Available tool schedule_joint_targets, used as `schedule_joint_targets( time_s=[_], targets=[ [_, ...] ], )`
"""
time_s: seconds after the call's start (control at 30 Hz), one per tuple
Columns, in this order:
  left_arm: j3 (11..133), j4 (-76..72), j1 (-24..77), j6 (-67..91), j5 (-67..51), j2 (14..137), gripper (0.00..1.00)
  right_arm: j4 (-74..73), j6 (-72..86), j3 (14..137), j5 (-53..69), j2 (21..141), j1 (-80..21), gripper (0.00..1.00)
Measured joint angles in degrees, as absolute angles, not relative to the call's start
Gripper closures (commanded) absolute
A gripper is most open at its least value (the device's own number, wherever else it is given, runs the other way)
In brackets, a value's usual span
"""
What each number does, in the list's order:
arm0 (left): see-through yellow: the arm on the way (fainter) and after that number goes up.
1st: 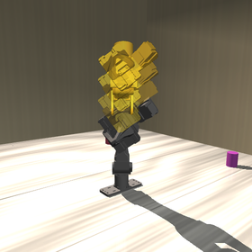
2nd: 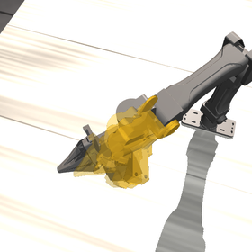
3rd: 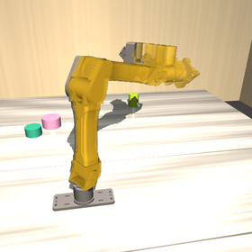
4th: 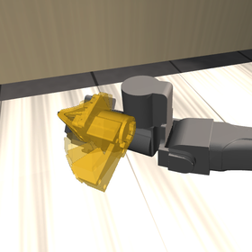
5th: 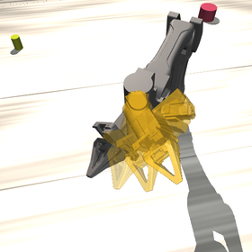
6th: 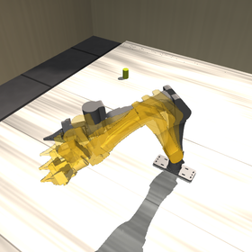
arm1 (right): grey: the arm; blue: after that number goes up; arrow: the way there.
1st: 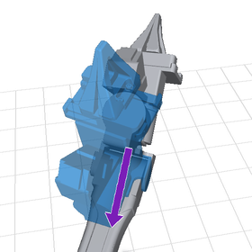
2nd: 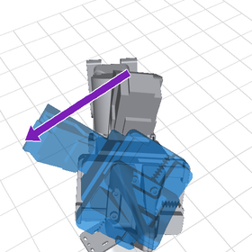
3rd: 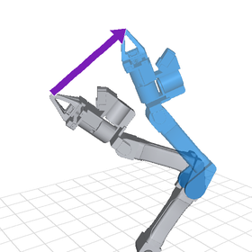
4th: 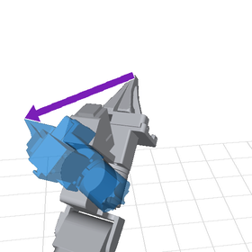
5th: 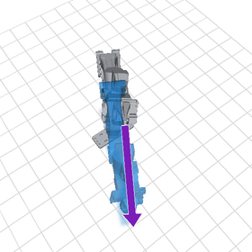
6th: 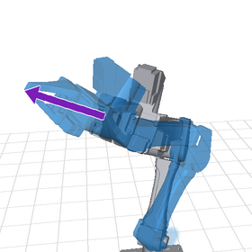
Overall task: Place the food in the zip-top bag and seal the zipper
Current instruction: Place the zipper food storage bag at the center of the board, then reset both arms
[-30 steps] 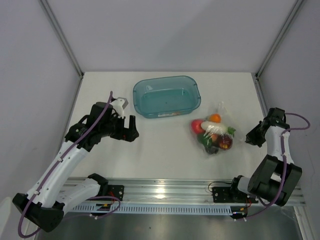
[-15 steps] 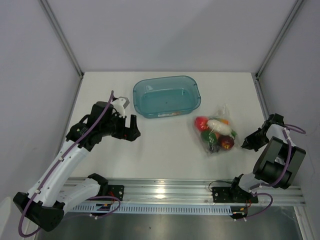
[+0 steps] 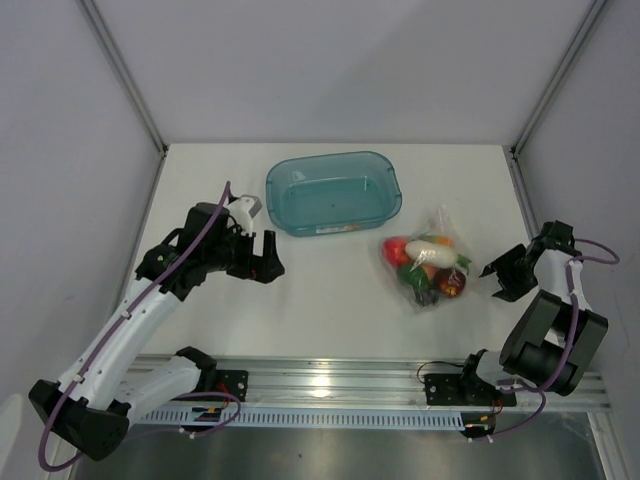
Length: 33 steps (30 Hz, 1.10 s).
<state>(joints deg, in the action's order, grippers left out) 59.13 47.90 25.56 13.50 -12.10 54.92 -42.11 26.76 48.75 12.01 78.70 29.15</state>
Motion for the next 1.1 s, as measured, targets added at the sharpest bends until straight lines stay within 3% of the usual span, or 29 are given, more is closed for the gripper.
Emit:
schedule_joint_targets(
  time_s=[0.07, 0.23, 0.27, 0.4, 0.47, 0.87, 1.1],
  targets=[
    [58.72, 47.79, 25.56, 13.63, -12.43, 54.87, 0.01, -42.87, 26.79, 49.78, 11.81, 78.15, 28.45, 0.34],
    [57.60, 47.64, 25.56, 14.31, -12.82, 54.30, 0.00, -46.06, 26.96, 55.92, 9.89, 76.95, 24.45, 0.29],
    [57.43, 47.62, 25.56, 14.52, -12.84, 54.15, 0.01, -46.52, 26.96, 57.74, 9.43, 76.90, 23.31, 0.14],
    [56.34, 47.20, 25.56, 15.09, -12.88, 53.32, 0.01, -47.37, 27.35, 63.59, 7.86, 76.27, 18.57, 0.11],
    [55.66, 46.81, 25.56, 15.44, -13.23, 53.08, 0.00, -47.44, 27.44, 64.95, 6.96, 75.40, 16.08, 0.01],
    [51.05, 43.16, 25.52, 18.83, -15.86, 52.51, 0.01, -50.15, 27.33, 63.22, 3.07, 68.93, -0.10, 0.01],
    [44.99, 39.42, 25.47, 23.42, -19.27, 48.97, 0.01, -50.06, 29.02, 56.18, 5.06, 63.31, -5.67, 0.00]
  ],
)
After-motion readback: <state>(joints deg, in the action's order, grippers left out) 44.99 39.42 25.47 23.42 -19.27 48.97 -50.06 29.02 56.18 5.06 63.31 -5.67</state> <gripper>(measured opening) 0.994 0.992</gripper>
